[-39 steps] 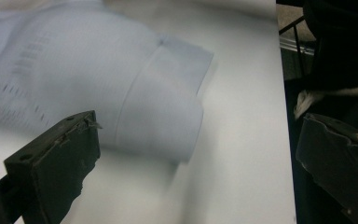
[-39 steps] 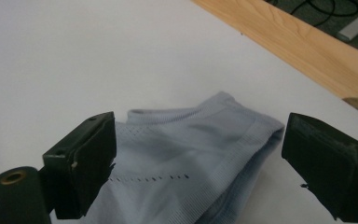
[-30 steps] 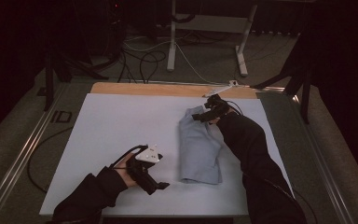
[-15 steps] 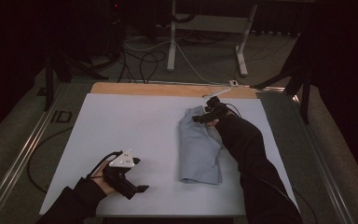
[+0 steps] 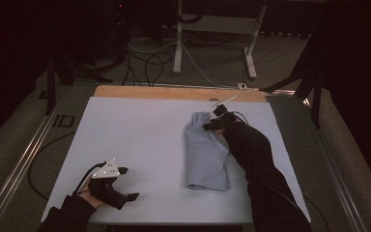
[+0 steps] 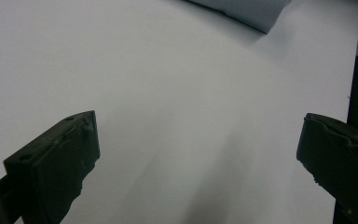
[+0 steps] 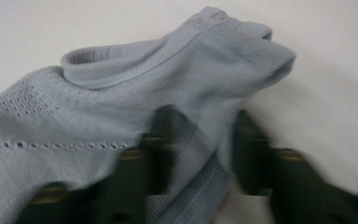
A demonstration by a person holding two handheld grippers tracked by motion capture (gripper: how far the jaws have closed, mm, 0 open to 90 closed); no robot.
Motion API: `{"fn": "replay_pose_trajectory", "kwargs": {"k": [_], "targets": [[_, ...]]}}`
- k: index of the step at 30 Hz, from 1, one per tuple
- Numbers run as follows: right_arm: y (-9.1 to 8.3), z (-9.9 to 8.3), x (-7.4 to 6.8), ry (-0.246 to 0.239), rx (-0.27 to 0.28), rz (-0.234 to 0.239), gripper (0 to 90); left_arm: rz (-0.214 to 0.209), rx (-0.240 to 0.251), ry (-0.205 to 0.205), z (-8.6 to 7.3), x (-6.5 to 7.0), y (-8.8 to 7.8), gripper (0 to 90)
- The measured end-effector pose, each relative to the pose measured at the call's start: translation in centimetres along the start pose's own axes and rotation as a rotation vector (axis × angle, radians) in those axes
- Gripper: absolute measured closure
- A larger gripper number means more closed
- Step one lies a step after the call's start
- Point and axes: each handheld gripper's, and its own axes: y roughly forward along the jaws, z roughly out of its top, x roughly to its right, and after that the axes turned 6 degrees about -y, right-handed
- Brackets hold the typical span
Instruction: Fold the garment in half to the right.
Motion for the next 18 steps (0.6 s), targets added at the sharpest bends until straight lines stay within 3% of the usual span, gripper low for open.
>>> {"fn": "replay_pose_trajectory", "kwargs": {"k": [2, 5, 7, 10, 11, 18], "targets": [[-0.1, 0.3, -0.2, -0.022, -0.007, -0.021, 84.4, 0.008, 0.012, -0.01, -0.1, -0.1, 0.0, 0.5], [-0.3, 0.9, -0.6, -0.051, 0.021, -0.034, 85.6, 0.014, 0.016, -0.011, -0.2, -0.3, 0.0, 0.5], [-0.7, 1.3, -0.8, -0.066, 0.081, -0.025, 85.7, 0.016, 0.02, -0.019, -0.2, -0.4, 0.0, 0.5], [-0.9, 1.7, -0.7, -0.046, 0.126, -0.016, 85.7, 0.016, 0.021, -0.019, -0.2, -0.5, 0.0, 0.5], [-0.7, 2.0, -0.4, -0.033, 0.113, -0.039, 85.7, 0.016, 0.021, -0.017, -0.2, -0.5, 0.0, 0.5], [0.7, 1.8, 0.0, -0.01, 0.039, -0.047, 85.4, 0.015, 0.027, -0.025, -0.3, -0.7, 0.0, 0.5]]}}
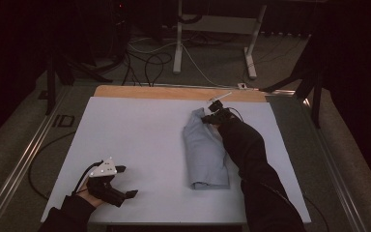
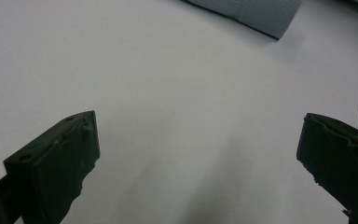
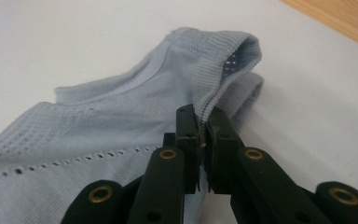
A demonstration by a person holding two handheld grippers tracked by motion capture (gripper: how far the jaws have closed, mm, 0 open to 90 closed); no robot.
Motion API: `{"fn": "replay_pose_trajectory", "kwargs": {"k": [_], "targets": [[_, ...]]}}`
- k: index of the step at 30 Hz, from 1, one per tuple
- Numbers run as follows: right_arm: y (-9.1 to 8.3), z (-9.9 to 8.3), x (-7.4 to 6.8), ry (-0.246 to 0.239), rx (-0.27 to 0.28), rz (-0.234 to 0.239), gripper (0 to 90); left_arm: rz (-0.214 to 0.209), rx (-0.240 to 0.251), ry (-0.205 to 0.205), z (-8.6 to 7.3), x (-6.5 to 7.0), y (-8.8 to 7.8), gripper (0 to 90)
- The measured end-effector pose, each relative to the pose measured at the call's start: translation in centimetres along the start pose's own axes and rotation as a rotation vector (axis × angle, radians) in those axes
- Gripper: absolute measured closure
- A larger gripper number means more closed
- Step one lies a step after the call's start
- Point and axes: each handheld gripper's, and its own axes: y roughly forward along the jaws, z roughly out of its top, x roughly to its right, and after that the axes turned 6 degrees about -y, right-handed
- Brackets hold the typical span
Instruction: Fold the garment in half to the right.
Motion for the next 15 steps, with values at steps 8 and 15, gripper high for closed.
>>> {"fn": "replay_pose_trajectory", "kwargs": {"k": [8, 15], "targets": [[0.85, -0.19, 0.04, 0.016, -0.052, -0.039, 84.5, 0.006, 0.011, -0.01, -0.03, -0.04, -0.15, 0.5], [0.67, -0.17, -0.11, 0.007, -0.049, -0.051, 72.5, 0.004, 0.012, -0.006, -0.01, -0.08, -0.2, 0.5]]}}
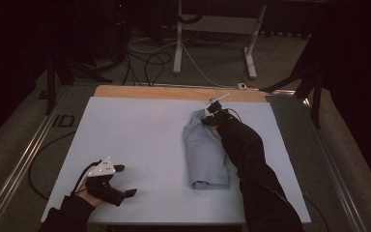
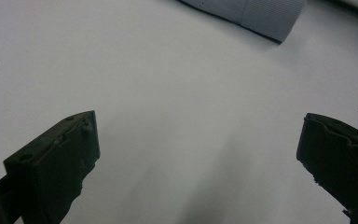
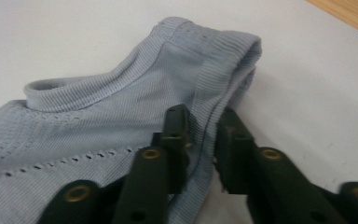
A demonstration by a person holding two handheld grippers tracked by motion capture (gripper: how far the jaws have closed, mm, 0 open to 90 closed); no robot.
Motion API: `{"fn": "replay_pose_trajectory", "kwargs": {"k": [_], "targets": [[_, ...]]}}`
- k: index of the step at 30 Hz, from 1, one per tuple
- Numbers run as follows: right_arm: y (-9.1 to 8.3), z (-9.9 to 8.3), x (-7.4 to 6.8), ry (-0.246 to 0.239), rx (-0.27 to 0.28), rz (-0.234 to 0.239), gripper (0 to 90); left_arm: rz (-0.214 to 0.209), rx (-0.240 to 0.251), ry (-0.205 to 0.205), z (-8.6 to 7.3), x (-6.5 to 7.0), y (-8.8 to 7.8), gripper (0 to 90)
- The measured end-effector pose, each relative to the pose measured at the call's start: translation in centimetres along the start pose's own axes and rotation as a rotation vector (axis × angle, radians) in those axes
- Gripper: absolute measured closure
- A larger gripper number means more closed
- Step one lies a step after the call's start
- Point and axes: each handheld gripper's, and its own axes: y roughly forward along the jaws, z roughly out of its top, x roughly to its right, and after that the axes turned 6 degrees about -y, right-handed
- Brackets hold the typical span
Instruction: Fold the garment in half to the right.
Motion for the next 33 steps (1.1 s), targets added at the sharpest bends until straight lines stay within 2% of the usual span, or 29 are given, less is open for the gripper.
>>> {"fn": "replay_pose_trajectory", "kwargs": {"k": [4, 7, 9, 10, 12, 13, 15, 16, 18, 29, 33], "targets": [[-1.1, 0.3, -0.2, 0.012, 0.04, 0.025, 45.6, 0.003, -0.001, 0.001, 0.0, 0.0, -0.1, 0.5], [-1.9, 0.6, -0.6, -0.007, 0.049, 0.04, 33.3, 0.003, 0.005, 0.0, 0.1, -0.1, -0.1, 0.5], [-2.5, 0.6, -0.8, -0.005, 0.071, 0.067, 23.3, 0.007, 0.003, 0.007, 0.1, 0.0, -0.2, 0.5], [-2.8, 0.6, -0.9, -0.014, 0.077, 0.097, 17.8, 0.007, 0.003, 0.009, 0.1, 0.0, -0.2, 0.5], [-3.3, 0.7, -1.2, -0.014, 0.09, 0.09, 16.3, 0.011, 0.006, 0.01, 0.1, 0.0, -0.3, 0.5], [-3.6, 0.7, -1.3, -0.018, 0.096, 0.104, 13.7, 0.011, 0.006, 0.009, 0.1, 0.0, -0.3, 0.5], [-4.2, 0.6, -1.7, 0.0, 0.117, 0.121, 13.5, 0.009, 0.004, 0.015, 0.1, 0.0, -0.3, 0.5], [-4.4, 0.6, -1.9, -0.006, 0.121, 0.127, 13.6, 0.008, 0.001, 0.017, 0.1, 0.0, -0.3, 0.5], [-5.0, 0.4, -2.6, -0.033, 0.126, 0.128, 13.6, 0.004, 0.002, 0.012, 0.1, -0.1, -0.2, 0.5], [-8.0, -0.6, -6.8, -0.149, 0.154, 0.204, 14.5, 0.005, 0.003, 0.015, 0.1, -0.1, -0.3, 0.5], [-9.2, -1.0, -8.0, -0.177, 0.171, 0.22, 16.2, 0.007, 0.005, 0.021, 0.2, 0.0, -0.4, 0.5]]}}
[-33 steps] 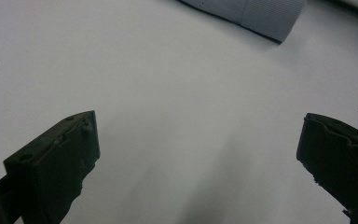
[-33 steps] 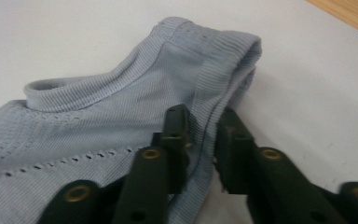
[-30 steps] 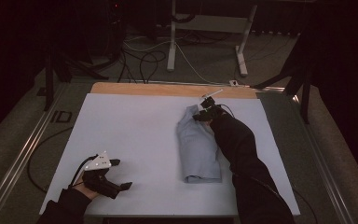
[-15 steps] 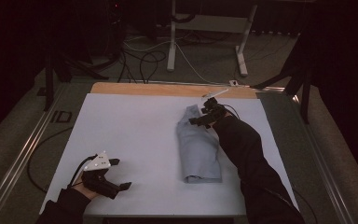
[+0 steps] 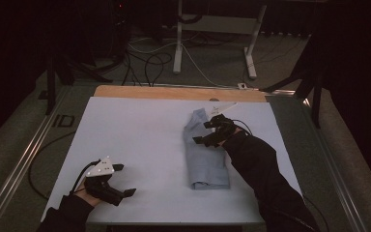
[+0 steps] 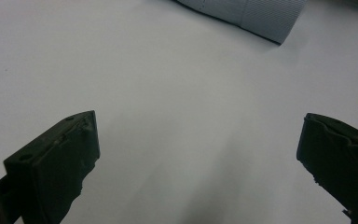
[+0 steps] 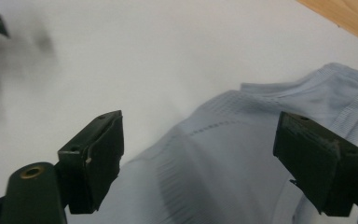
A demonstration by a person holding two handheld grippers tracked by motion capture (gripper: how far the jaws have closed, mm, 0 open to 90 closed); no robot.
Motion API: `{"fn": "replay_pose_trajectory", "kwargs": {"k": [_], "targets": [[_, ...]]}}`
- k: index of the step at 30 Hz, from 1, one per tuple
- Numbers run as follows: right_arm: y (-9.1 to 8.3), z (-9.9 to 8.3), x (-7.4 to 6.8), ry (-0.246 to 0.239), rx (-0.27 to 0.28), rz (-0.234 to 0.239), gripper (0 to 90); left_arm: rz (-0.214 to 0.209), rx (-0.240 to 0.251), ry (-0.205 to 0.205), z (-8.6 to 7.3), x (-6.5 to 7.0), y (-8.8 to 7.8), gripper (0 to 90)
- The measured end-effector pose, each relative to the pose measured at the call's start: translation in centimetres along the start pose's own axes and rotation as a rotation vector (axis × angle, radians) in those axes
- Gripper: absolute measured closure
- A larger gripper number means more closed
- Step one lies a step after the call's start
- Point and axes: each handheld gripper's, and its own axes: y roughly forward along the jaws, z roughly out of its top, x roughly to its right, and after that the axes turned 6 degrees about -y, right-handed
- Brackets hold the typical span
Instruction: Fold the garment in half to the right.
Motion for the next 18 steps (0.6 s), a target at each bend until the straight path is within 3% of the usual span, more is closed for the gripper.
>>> {"fn": "replay_pose_trajectory", "kwargs": {"k": [9, 13, 18], "targets": [[-1.3, -0.2, -3.2, -0.046, 0.041, 0.077, 15.4, 0.0, 0.01, -0.008, 0.0, -0.1, -0.2, 0.5], [-1.9, -0.3, -4.5, -0.081, 0.07, 0.067, 31.3, -0.002, 0.011, -0.005, 0.0, -0.1, -0.2, 0.5], [-1.7, -0.8, -5.5, -0.122, 0.064, 0.085, 43.8, 0.0, 0.007, -0.005, 0.0, -0.2, -0.2, 0.5]]}}
